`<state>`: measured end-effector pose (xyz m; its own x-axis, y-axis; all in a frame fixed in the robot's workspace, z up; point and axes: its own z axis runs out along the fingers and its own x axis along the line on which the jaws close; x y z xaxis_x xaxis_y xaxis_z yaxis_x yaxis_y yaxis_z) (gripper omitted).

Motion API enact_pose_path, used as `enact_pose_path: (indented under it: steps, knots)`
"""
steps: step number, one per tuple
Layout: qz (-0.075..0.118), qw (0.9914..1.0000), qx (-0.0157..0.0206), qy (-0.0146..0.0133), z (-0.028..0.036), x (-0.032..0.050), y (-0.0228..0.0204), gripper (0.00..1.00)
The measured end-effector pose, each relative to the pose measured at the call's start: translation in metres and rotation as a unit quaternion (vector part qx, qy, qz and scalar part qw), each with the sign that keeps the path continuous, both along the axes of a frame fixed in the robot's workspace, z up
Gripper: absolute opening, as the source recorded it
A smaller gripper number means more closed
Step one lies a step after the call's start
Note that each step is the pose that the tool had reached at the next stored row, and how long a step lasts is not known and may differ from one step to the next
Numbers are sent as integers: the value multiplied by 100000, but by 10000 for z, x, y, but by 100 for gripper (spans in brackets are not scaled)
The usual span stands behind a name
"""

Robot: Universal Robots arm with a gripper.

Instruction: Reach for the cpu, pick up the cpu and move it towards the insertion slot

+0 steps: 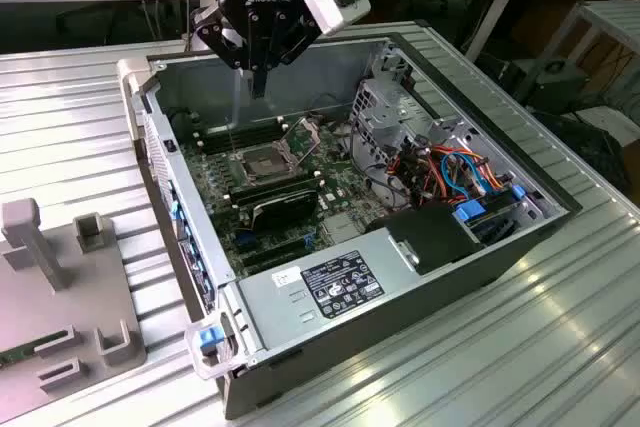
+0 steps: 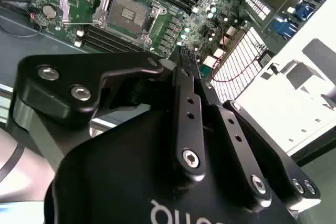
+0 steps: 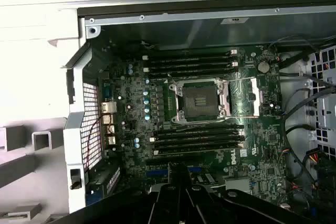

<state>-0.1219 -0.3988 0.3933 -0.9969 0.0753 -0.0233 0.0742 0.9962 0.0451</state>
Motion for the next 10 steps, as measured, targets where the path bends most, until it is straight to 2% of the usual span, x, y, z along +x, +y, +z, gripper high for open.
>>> enact_pose_path:
  steps: [3,10]
  knots:
    - [-4,100000,5,34,-1,-11,0,11]
    - [1,100000,0,63,-2,-130,0,11]
